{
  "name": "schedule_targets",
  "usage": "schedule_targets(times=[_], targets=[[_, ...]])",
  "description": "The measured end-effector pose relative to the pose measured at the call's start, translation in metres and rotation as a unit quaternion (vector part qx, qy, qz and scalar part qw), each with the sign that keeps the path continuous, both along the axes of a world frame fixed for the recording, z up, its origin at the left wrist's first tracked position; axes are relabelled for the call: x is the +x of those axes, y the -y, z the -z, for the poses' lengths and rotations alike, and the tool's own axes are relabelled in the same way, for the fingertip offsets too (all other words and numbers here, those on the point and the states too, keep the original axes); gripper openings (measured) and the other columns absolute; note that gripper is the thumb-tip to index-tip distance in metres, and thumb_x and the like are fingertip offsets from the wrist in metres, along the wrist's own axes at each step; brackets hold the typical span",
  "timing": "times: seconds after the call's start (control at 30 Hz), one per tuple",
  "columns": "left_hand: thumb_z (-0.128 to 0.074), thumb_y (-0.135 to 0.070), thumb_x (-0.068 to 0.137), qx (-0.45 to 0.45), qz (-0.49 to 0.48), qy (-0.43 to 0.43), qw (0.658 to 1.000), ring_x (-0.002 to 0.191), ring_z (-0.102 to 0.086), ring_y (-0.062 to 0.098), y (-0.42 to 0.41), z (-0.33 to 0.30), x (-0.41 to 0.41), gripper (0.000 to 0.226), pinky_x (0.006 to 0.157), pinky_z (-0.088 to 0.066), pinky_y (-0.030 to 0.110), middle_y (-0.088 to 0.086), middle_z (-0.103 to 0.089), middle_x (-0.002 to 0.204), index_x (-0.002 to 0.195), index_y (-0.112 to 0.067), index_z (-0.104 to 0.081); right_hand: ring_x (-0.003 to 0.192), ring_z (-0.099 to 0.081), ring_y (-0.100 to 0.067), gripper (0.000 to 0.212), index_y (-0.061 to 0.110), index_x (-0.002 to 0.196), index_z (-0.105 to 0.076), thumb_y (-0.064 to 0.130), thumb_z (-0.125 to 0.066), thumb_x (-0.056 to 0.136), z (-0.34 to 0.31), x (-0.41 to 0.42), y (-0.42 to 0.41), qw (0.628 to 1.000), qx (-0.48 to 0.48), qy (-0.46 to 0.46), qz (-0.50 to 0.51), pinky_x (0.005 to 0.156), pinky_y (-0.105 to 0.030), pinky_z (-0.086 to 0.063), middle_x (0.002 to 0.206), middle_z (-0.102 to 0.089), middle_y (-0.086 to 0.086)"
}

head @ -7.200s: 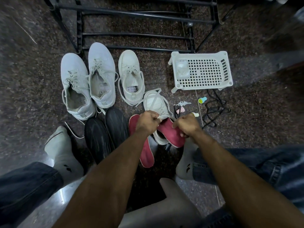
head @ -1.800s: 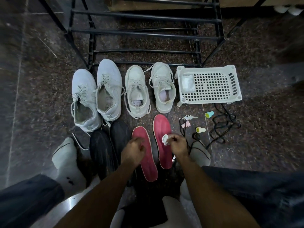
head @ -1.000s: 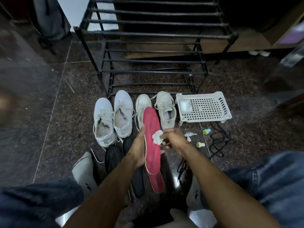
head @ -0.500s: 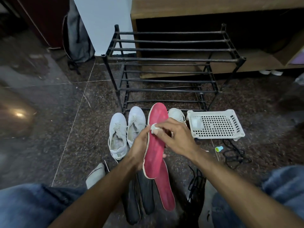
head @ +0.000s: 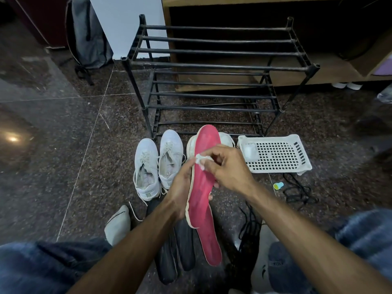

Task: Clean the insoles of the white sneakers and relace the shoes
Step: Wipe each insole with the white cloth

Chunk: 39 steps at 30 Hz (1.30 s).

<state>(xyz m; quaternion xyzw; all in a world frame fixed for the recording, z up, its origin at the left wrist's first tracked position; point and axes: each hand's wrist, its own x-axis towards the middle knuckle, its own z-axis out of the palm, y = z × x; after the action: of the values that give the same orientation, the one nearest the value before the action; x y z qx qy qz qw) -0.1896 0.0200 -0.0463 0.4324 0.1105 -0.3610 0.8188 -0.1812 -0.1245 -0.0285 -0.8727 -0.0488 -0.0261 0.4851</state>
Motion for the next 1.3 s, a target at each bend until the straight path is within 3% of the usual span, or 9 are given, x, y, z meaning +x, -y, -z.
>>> schedule_targets(times=[0.13, 0.23, 0.37, 0.5, 0.57, 0.8, 1.03, 1.17, 1.3], targets=[[-0.044, -0.047, 0.095, -0.052, -0.024, -0.013, 0.998, 0.070, -0.068, 0.020, -0.005, -0.002, 0.007, 0.048, 0.061, -0.053, 0.032, 0.008, -0.071, 0.084, 0.094, -0.012, -0.076, 0.058, -0.051, 0.005, 0.014, 0.019, 0.100, -0.075, 0.019, -0.070, 0.086, -0.006, -0.005, -0.002, 0.994, -0.070, 0.014, -0.087, 0.058, -0.017, -0.040, 0.081, -0.062, 0.016], [-0.047, -0.053, 0.093, -0.014, 0.010, 0.017, 1.000, 0.071, -0.061, 0.026, -0.002, -0.005, 0.001, 0.048, 0.055, -0.050, 0.030, 0.012, -0.067, 0.087, 0.103, -0.015, -0.074, 0.064, -0.052, 0.003, 0.014, 0.021, 0.099, -0.075, 0.021, -0.067, 0.088, -0.008, 0.008, 0.006, 0.990, -0.128, 0.061, -0.002, 0.060, -0.026, -0.046, 0.089, -0.067, 0.011], [-0.046, -0.059, 0.093, 0.000, 0.042, 0.017, 0.999, 0.081, -0.048, 0.031, 0.003, -0.002, -0.003, 0.057, 0.056, -0.048, 0.033, 0.020, -0.060, 0.097, 0.115, -0.011, -0.068, 0.057, -0.038, 0.009, 0.013, 0.020, 0.097, -0.075, 0.023, -0.068, 0.086, -0.007, 0.015, 0.014, 0.984, -0.136, 0.075, 0.088, 0.054, -0.020, -0.030, 0.085, -0.062, 0.013], [-0.048, -0.053, 0.093, -0.028, 0.008, -0.010, 1.000, 0.073, -0.059, 0.024, 0.000, -0.008, 0.002, 0.048, 0.057, -0.050, 0.031, 0.009, -0.067, 0.084, 0.102, -0.013, -0.072, 0.054, -0.047, 0.001, 0.011, 0.018, 0.094, -0.076, 0.020, -0.072, 0.084, -0.007, -0.002, -0.001, 0.995, -0.059, 0.056, -0.054, 0.055, -0.022, -0.033, 0.073, -0.058, 0.016], [-0.044, -0.054, 0.094, -0.039, -0.009, -0.021, 0.999, 0.064, -0.063, 0.019, -0.003, -0.009, 0.005, 0.049, 0.054, -0.051, 0.029, 0.006, -0.068, 0.081, 0.100, -0.012, -0.071, 0.057, -0.046, 0.003, 0.012, 0.019, 0.095, -0.075, 0.021, -0.071, 0.084, -0.010, -0.006, -0.006, 0.988, -0.090, 0.068, -0.103, 0.057, -0.023, -0.036, 0.073, -0.056, 0.018], [-0.047, -0.062, 0.091, -0.007, 0.050, 0.027, 0.998, 0.081, -0.048, 0.030, 0.002, -0.008, -0.002, 0.061, 0.059, -0.048, 0.033, 0.017, -0.063, 0.095, 0.120, -0.012, -0.066, 0.062, -0.045, -0.002, 0.014, 0.018, 0.099, -0.074, 0.023, -0.067, 0.087, -0.020, 0.016, 0.015, 0.974, -0.171, 0.107, 0.100, 0.061, -0.025, -0.038, 0.092, -0.068, 0.004], [-0.042, -0.050, 0.096, -0.062, 0.000, -0.004, 0.998, 0.059, -0.064, 0.018, -0.004, -0.016, 0.000, 0.049, 0.051, -0.052, 0.029, 0.007, -0.068, 0.077, 0.093, -0.013, -0.075, 0.057, -0.048, 0.007, 0.012, 0.022, 0.095, -0.075, 0.021, -0.071, 0.084, -0.020, -0.006, -0.002, 0.979, -0.128, 0.057, -0.149, 0.057, -0.021, -0.037, 0.076, -0.058, 0.020], [-0.047, -0.056, 0.093, -0.009, 0.045, 0.048, 0.998, 0.075, -0.055, 0.029, 0.001, -0.015, -0.008, 0.050, 0.057, -0.048, 0.031, 0.014, -0.066, 0.091, 0.108, -0.015, -0.072, 0.069, -0.055, -0.003, 0.011, 0.021, 0.094, -0.075, 0.021, -0.067, 0.086, -0.024, 0.012, 0.014, 0.983, -0.158, 0.097, -0.002, 0.064, -0.033, -0.048, 0.084, -0.063, 0.014], [-0.046, -0.055, 0.093, -0.039, 0.083, 0.047, 0.995, 0.079, -0.057, 0.026, 0.005, -0.014, -0.013, 0.059, 0.054, -0.049, 0.029, 0.011, -0.064, 0.112, 0.130, -0.011, -0.059, 0.055, -0.039, 0.005, 0.012, 0.019, 0.093, -0.075, 0.020, -0.066, 0.086, -0.023, 0.019, 0.025, 0.981, -0.120, 0.092, 0.121, 0.057, -0.026, -0.036, 0.083, -0.062, 0.009]])
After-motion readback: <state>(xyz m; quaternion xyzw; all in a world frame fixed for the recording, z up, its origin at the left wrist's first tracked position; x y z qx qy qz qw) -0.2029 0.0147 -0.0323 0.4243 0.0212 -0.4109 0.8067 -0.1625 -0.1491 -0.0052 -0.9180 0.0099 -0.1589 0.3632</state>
